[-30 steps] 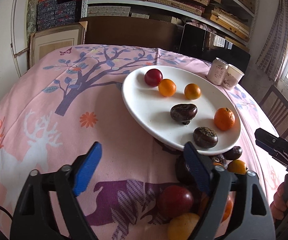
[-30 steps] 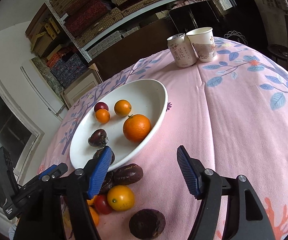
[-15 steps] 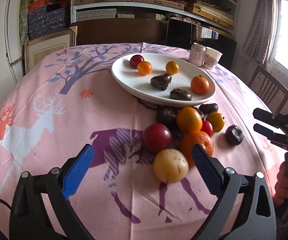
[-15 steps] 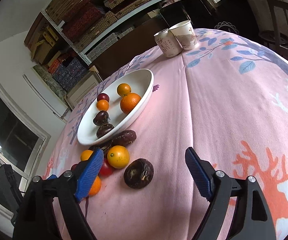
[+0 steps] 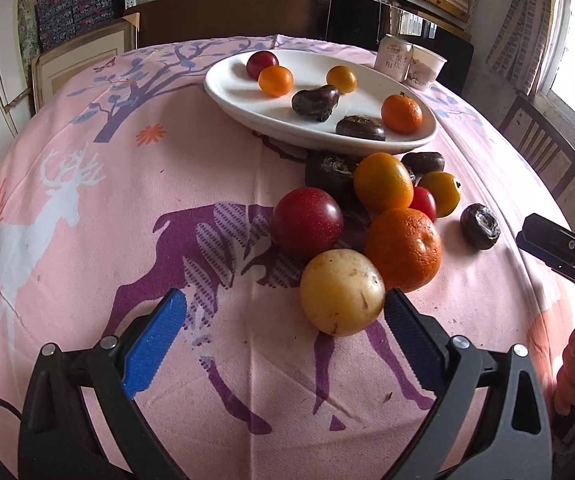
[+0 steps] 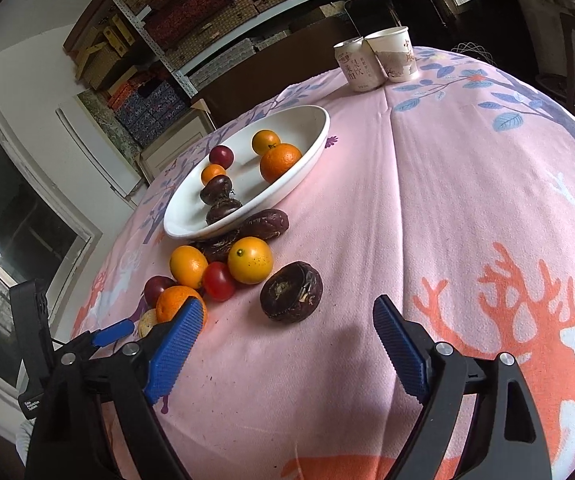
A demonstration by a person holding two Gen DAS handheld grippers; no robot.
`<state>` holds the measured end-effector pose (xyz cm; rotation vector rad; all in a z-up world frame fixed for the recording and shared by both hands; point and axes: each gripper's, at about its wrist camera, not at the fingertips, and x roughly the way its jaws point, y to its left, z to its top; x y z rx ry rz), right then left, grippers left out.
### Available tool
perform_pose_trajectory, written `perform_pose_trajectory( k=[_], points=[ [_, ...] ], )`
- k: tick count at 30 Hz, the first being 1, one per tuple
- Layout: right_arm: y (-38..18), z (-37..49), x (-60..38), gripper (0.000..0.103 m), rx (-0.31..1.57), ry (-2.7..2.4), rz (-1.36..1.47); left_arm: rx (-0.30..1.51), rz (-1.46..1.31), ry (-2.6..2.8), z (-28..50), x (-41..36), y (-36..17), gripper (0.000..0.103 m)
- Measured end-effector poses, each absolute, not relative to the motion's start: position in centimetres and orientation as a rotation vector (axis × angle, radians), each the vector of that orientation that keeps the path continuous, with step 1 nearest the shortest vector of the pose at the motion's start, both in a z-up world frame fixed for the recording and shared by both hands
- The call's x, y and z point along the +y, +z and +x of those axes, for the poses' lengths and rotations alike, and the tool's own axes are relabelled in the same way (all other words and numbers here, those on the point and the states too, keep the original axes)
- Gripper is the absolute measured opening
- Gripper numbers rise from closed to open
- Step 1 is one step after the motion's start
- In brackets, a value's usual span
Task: Organize fruits
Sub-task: 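Grasp the yellow passion fruit with the left gripper while the right grasps a dark one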
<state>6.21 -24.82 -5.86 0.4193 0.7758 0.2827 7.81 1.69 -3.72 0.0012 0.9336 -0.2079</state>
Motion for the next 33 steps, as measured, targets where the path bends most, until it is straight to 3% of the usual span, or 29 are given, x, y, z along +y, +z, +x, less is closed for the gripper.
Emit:
perform_pose_trajectory(
  k=[3, 6, 8, 13, 14, 15, 16, 17, 19, 33],
  points=[
    [-6.1, 6.4, -24.6, 0.087, 0.788, 0.292, 0.420, 0.923, 0.002, -0.223, 7.7, 1.5, -3.6, 0.095],
    [-6.3, 6.8, -24.6, 0.085, 0.801, 0.300, 0.427, 0.923, -0.002, -0.262, 7.7, 1.1, -3.6, 0.076],
    [-6.6, 7.2, -24.4, 0.079, 0.819, 0.307, 0.428, 0.920, -0.001, -0.266, 7.8, 1.0, -3.5, 0.074],
    [-6.6, 8.0, -23.5, 0.077, 0.829, 0.309, 0.396, 0.920, -0.017, -0.288, 7.9, 0.8, -3.5, 0.066],
    [-6.7, 8.1, -23.3, 0.070, 0.833, 0.307, 0.388, 0.920, -0.019, -0.292, 7.9, 0.8, -3.5, 0.065],
    [-6.8, 8.4, -23.2, 0.051, 0.843, 0.314, 0.388, 0.920, -0.022, -0.296, 8.0, 0.8, -3.5, 0.064],
    [-7.0, 8.5, -23.2, 0.046, 0.853, 0.311, 0.393, 0.920, -0.027, -0.304, 8.0, 0.8, -3.5, 0.062],
    [-7.1, 8.6, -23.4, 0.034, 0.854, 0.320, 0.410, 0.920, -0.034, -0.320, 8.0, 0.7, -3.5, 0.056],
    [-7.3, 8.6, -23.7, 0.033, 0.859, 0.339, 0.434, 0.918, -0.051, -0.364, 7.9, 0.6, -3.4, 0.041],
    [-6.3, 7.3, -25.0, 0.024, 0.776, 0.356, 0.489, 0.761, -0.061, -0.325, 5.5, 1.3, -0.7, 0.041]
  ],
)
